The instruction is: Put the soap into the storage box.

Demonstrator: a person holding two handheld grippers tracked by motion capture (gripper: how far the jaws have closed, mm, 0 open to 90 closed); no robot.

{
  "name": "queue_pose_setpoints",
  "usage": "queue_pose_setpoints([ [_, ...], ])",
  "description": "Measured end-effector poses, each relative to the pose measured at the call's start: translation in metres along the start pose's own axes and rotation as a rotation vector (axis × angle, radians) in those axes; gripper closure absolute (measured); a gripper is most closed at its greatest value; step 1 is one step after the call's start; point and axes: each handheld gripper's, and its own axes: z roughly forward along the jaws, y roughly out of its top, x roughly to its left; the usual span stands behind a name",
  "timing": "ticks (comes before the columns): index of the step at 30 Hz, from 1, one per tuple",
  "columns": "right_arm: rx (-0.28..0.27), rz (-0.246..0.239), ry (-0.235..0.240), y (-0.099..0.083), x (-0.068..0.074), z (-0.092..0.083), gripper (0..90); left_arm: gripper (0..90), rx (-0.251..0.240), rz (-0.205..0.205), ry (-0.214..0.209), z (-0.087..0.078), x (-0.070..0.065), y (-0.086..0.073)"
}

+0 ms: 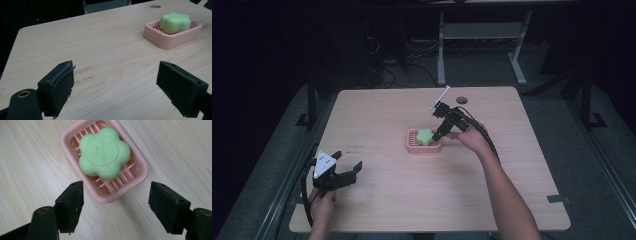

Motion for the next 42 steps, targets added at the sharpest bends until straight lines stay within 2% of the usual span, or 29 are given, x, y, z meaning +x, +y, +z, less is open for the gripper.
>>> queue_pose_setpoints([
  [14, -0.03, 0.028, 0.01, -0.022, -0.004, -0.013, 27.5, 14.2, -0.006, 0.0, -0.005, 0.001, -0.002, 0.0],
  [19, -0.036, 0.021, -0.001, -0.028, -0.006, -0.018, 27.4, 14.2, -0.005, 0.003, -0.004, 0.0, -0.001, 0.0],
  [25, -0.054, 0.045, 0.007, -0.039, -0.008, -0.023, 27.5, 14.2, -0.005, 0.004, -0.005, 0.001, -0.002, 0.0],
  [31, -0.044, 0.056, 0.017, -0.051, -0.01, -0.025, 27.2, 14.2, -0.004, 0.002, -0.004, 0.001, -0.002, 0.0],
  [42, -0.063, 0.076, 0.028, -0.072, -0.011, -0.027, 27.2, 14.2, -0.002, 0.005, -0.005, 0.0, -0.002, 0.0],
])
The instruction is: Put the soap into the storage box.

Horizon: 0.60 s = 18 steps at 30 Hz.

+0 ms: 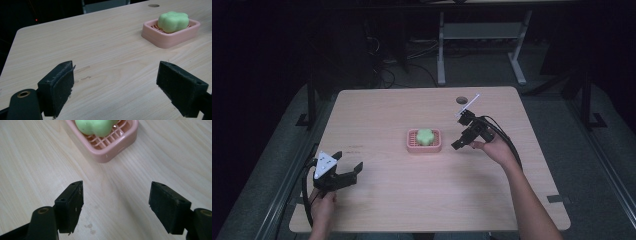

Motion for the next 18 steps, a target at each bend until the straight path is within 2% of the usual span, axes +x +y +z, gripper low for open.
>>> queue_pose_setpoints([
  [18, -0.007, 0.023, 0.026, -0.033, 0.001, -0.001, 26.8, 14.2, -0.001, 0.005, -0.003, 0.0, -0.002, 0.0],
])
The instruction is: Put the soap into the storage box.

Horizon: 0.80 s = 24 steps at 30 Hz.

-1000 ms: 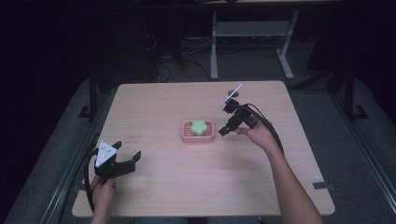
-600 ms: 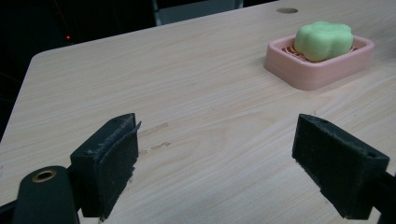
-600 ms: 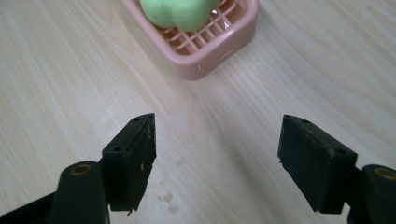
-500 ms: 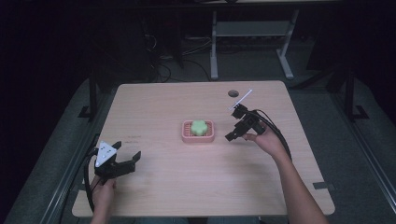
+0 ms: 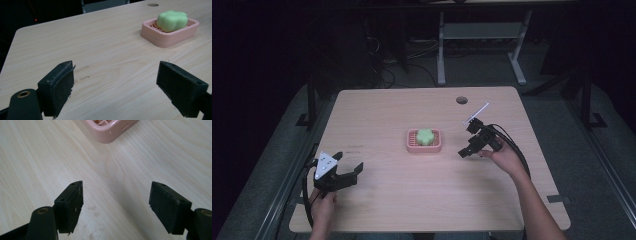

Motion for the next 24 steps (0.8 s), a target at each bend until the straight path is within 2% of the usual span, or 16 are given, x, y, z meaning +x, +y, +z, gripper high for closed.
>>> queue_pose_setpoints([
  [6, 0.014, 0.009, 0.003, -0.011, -0.001, 0.0, 26.7, 14.2, 0.004, 0.0, 0.001, 0.0, 0.0, 0.0],
  [13, -0.005, 0.007, 0.001, -0.024, 0.001, -0.001, 26.8, 14.2, 0.009, 0.006, 0.0, -0.001, -0.001, 0.0],
  [14, 0.011, 0.011, 0.002, -0.027, 0.001, 0.0, 26.6, 14.2, 0.009, 0.004, 0.0, 0.0, -0.001, 0.0],
  [24, -0.017, 0.006, 0.0, -0.045, 0.007, -0.003, 26.7, 14.2, 0.008, 0.011, -0.002, -0.001, -0.003, 0.0],
])
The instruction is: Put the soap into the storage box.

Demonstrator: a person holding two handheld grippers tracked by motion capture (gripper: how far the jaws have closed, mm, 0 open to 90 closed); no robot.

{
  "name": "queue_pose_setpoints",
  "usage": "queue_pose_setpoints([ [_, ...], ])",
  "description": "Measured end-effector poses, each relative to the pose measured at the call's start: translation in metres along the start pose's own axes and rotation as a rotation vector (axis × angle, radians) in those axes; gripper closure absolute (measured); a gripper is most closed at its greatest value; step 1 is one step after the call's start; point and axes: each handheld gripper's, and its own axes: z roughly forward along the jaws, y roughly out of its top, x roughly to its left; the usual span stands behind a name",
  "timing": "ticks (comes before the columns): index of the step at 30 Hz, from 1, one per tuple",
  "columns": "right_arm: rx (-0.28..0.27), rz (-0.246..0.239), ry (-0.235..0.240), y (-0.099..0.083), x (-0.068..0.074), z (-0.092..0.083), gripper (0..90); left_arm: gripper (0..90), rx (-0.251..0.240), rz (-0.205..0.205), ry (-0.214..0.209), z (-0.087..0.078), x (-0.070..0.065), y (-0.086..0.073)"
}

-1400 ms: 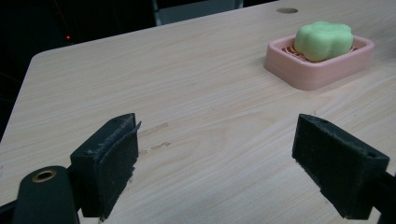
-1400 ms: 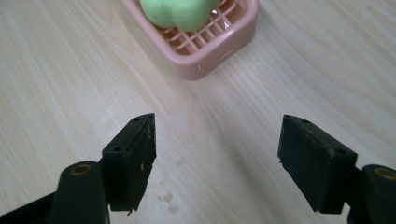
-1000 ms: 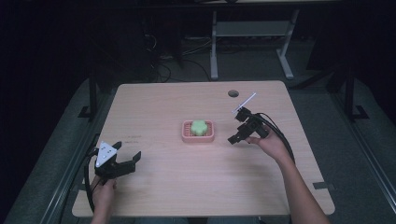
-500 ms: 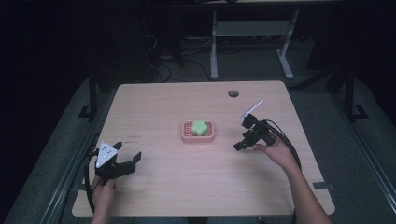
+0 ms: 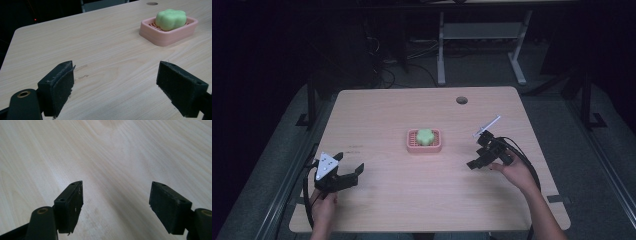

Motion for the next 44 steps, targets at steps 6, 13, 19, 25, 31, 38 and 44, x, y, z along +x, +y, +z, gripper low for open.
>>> queue_pose_setpoints([
  [6, -0.02, 0.004, -0.005, -0.015, 0.002, -0.005, 26.7, 14.2, 0.011, -0.003, 0.0, 0.0, -0.002, 0.0],
  [13, -0.039, 0.016, 0.001, -0.031, 0.004, -0.008, 26.7, 14.2, 0.014, 0.01, 0.0, 0.001, -0.003, -0.001],
  [19, -0.062, 0.033, 0.004, -0.047, 0.004, -0.011, 26.6, 14.2, 0.014, 0.006, -0.004, 0.002, -0.005, -0.001],
  [25, -0.087, 0.041, 0.0, -0.064, 0.006, -0.013, 26.6, 14.2, 0.02, 0.011, -0.005, 0.003, -0.008, -0.001],
  [31, -0.121, 0.053, 0.003, -0.081, 0.011, -0.017, 26.5, 14.2, 0.028, 0.009, -0.005, 0.005, -0.01, -0.001],
  [38, -0.154, 0.065, -0.012, -0.099, 0.017, -0.024, 25.5, 14.2, 0.033, 0.015, -0.011, 0.008, -0.013, 0.0],
  [44, -0.187, 0.079, -0.038, -0.117, 0.028, -0.026, 24.2, 14.2, 0.037, 0.019, -0.019, 0.01, -0.014, 0.001],
])
